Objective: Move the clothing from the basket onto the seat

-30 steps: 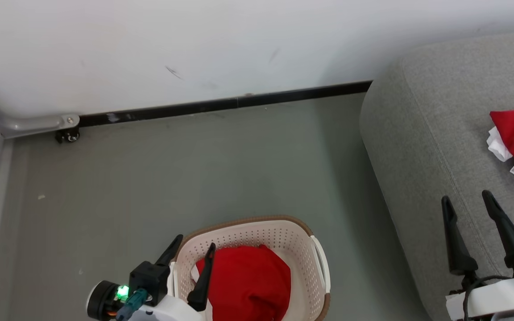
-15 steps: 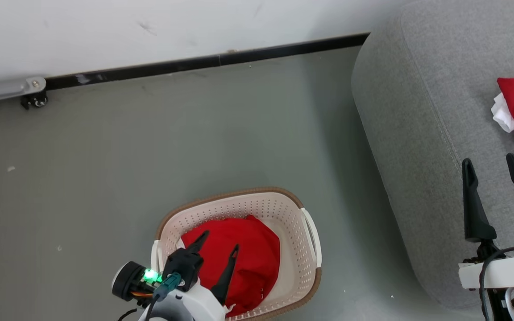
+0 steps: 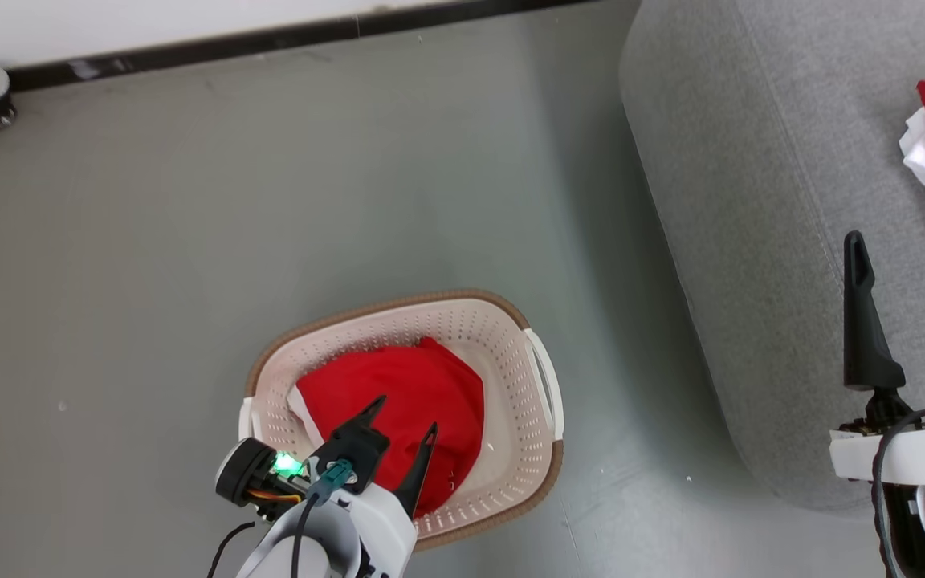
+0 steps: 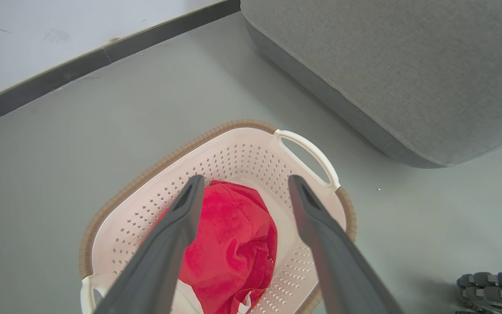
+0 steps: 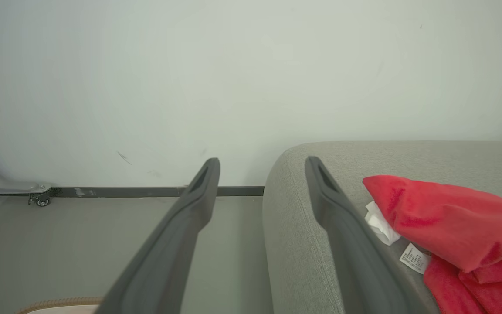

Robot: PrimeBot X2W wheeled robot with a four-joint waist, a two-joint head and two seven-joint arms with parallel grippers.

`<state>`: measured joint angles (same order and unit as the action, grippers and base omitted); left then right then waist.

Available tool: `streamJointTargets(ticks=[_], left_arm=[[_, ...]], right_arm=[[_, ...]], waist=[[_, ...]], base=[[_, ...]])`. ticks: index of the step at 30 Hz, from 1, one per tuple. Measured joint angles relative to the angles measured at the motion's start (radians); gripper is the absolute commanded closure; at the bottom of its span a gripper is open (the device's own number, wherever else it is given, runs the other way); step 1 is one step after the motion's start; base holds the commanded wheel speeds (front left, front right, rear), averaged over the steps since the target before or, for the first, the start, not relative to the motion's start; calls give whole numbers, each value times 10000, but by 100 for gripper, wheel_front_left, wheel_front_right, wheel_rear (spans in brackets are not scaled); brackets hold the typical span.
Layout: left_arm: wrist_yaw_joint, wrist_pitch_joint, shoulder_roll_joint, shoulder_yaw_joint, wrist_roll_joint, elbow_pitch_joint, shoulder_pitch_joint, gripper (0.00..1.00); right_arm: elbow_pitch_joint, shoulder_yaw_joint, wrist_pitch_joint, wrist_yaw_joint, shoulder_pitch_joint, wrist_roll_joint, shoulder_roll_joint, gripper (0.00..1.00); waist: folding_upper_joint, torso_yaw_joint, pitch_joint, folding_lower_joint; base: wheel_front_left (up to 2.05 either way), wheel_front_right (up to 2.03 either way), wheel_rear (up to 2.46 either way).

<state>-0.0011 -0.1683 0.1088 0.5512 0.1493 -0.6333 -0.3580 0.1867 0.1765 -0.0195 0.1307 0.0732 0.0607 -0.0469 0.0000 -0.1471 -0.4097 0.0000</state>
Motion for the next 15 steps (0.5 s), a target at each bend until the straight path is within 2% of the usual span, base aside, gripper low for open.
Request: streamJointTargets(ticks=[15], left_arm=[[12,-213,-134,430,-627,-1425,-1092,0]], right_arm=[[138,82,-268,0,793,203,17,0]], waist=[[0,-350,-1371,0]], base=[[0,0,0]])
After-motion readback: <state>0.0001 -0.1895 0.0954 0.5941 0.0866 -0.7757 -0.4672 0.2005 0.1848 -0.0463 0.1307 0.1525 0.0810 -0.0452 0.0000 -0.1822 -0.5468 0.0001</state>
